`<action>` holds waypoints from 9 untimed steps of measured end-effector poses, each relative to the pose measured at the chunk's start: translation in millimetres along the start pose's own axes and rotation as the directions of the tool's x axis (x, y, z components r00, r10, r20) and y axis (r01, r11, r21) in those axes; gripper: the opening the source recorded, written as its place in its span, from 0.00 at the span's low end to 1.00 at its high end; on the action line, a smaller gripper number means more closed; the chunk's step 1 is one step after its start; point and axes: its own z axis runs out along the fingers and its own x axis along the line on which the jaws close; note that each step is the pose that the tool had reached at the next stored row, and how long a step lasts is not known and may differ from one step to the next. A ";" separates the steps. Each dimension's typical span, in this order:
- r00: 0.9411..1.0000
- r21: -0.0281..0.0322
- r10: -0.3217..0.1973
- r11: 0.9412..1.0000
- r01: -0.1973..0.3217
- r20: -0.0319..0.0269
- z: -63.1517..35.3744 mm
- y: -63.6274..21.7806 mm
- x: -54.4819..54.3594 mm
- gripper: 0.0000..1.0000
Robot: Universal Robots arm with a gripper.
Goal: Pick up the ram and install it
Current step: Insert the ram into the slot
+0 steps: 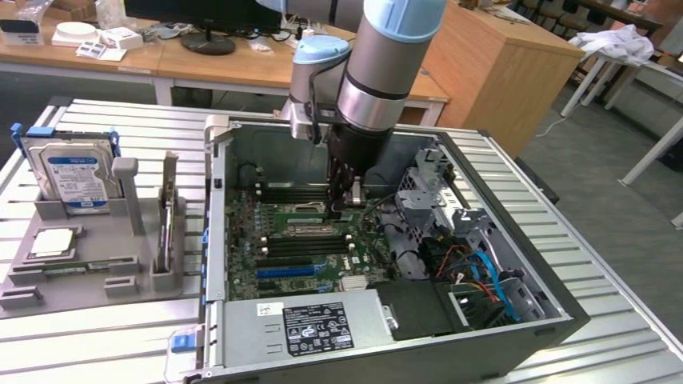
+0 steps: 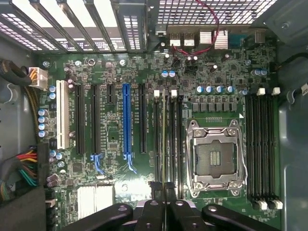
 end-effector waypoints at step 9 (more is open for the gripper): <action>1.000 0.000 0.000 1.000 0.000 0.001 4.4 -0.1 0.1 0.12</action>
